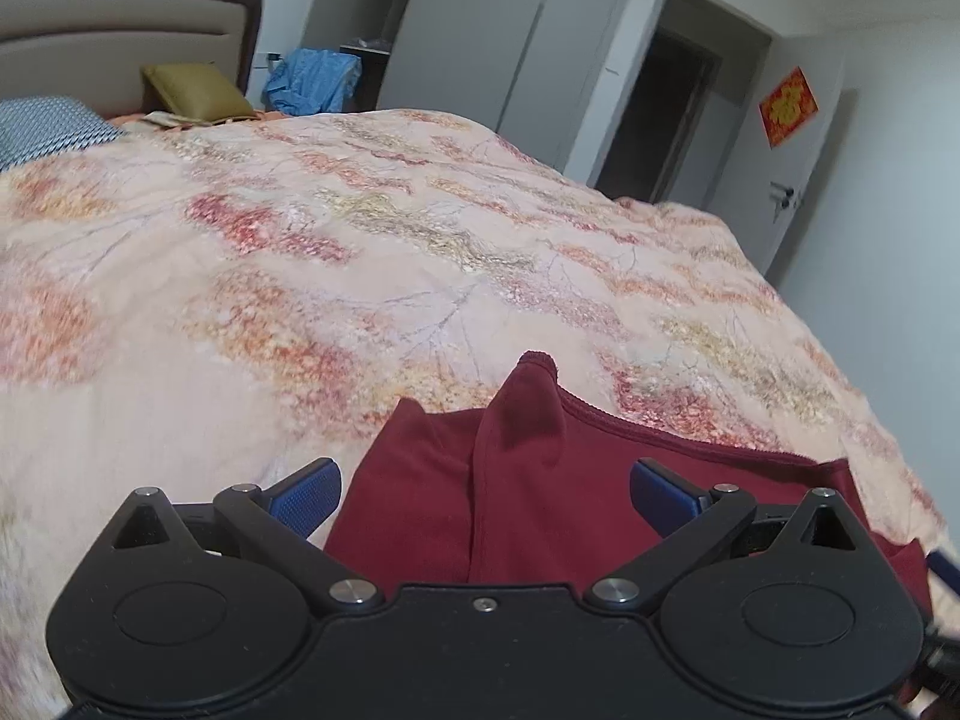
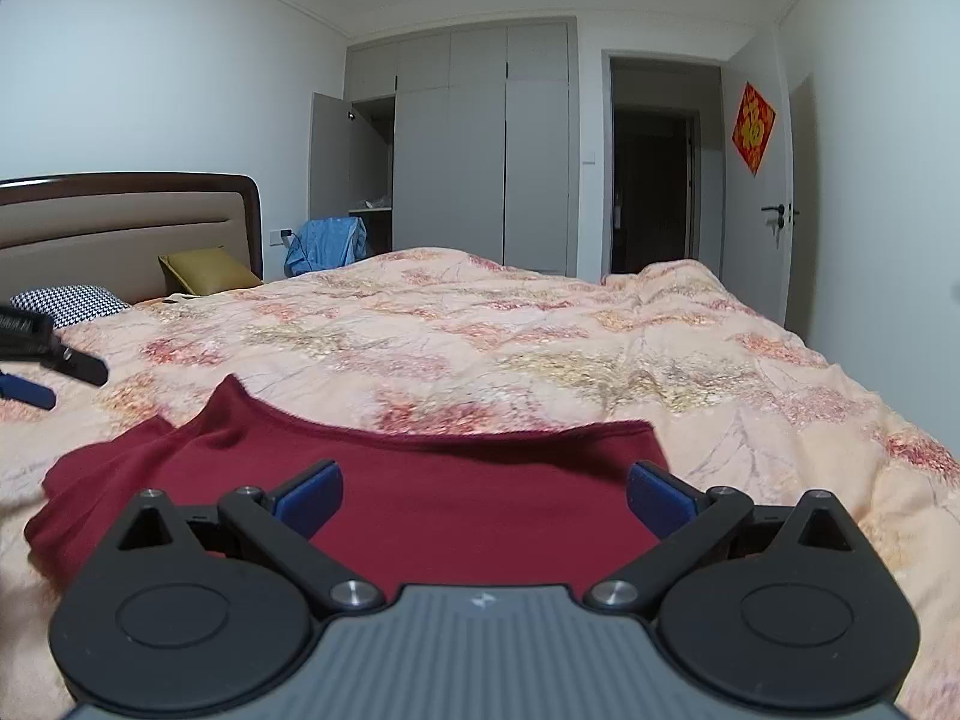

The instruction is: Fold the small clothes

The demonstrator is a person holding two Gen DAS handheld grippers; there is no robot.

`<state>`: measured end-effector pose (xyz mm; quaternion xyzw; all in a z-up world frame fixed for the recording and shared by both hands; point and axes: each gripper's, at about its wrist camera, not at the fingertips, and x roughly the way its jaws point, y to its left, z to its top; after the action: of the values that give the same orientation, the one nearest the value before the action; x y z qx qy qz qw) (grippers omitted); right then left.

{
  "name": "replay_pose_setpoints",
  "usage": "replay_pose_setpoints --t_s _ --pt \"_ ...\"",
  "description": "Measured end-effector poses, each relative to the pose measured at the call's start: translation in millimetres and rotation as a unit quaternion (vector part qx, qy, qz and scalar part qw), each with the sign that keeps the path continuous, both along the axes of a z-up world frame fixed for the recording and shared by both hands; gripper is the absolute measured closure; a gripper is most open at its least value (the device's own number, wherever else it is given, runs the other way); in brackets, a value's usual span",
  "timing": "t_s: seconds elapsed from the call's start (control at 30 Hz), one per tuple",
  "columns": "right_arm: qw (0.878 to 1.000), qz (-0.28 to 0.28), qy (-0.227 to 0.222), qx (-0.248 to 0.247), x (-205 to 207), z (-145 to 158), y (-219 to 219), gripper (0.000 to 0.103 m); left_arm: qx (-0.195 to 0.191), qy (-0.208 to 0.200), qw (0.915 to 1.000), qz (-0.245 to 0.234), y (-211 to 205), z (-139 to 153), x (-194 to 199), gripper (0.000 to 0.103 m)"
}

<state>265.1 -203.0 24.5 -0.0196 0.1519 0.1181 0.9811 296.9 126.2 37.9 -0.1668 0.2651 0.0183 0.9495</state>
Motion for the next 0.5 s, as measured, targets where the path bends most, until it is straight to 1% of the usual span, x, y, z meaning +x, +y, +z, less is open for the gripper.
replay_pose_setpoints --t_s 0.1,0.2,0.27,0.33,0.4,0.5 --pt "1.0 0.006 -0.018 -0.02 -15 -14 18 0.0 -0.018 -0.008 0.9996 0.02 2 -12 -15 0.001" --pt "0.999 0.01 -0.021 -0.038 -24 -28 32 0.0 -0.012 -0.012 0.9997 0.019 1 -23 -32 0.001" --pt "0.998 0.01 -0.026 -0.054 -27 -37 41 0.0 -0.016 -0.02 0.9995 0.019 1 -31 -44 0.001" --pt "0.997 0.006 -0.03 -0.072 -28 -48 47 0.0 -0.032 -0.024 0.999 0.021 1 -40 -53 0.001" --pt "0.996 0.005 -0.019 -0.085 -25 -60 51 0.0 -0.048 -0.014 0.9982 0.031 0 -48 -58 0.001" --pt "0.997 0.0 -0.013 -0.082 -26 -72 54 0.0 -0.081 -0.002 0.9961 0.037 -4 -59 -63 0.001"
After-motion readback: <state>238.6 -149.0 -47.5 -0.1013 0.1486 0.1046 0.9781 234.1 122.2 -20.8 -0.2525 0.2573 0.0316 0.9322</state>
